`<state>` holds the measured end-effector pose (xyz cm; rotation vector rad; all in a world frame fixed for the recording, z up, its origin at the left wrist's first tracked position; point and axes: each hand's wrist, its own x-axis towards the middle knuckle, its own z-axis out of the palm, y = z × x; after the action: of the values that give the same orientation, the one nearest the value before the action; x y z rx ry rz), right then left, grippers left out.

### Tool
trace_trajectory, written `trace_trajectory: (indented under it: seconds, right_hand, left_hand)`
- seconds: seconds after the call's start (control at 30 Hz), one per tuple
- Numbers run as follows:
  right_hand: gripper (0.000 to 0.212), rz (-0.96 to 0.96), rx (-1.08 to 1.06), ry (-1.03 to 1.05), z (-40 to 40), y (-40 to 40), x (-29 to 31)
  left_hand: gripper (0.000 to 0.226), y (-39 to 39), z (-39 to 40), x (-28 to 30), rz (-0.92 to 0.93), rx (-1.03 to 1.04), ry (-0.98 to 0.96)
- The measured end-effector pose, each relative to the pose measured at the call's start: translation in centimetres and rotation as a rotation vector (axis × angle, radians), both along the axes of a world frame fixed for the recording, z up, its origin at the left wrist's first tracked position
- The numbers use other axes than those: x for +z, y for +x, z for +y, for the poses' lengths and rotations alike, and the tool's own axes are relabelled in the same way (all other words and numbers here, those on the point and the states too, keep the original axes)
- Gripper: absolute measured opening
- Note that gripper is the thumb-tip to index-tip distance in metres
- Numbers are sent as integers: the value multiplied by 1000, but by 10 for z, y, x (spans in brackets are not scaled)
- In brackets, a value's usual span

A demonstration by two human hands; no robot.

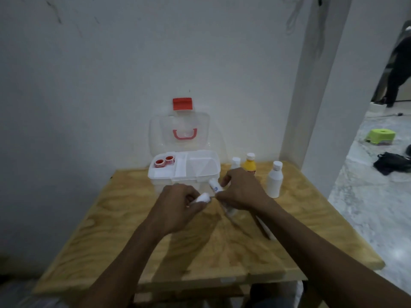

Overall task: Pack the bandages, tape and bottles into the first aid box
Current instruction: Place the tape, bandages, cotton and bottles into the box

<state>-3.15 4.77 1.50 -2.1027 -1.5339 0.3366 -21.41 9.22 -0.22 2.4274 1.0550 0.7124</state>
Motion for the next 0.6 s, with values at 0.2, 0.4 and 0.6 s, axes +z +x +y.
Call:
trace_trajectory:
  seconds: [0.2,0.4,0.6]
  right_hand:
    - [32,175,-22,194,35,-29,40]
    - [33,337,-102,161,100,-51,48]
    - [23,267,-104,100,138,-60,40]
  left_hand:
    - [25,-35,47,35,-160,328,82]
    - [24,-43,99,36,-72,413,16]
    - [24,-36,128,30,40,366,-8]
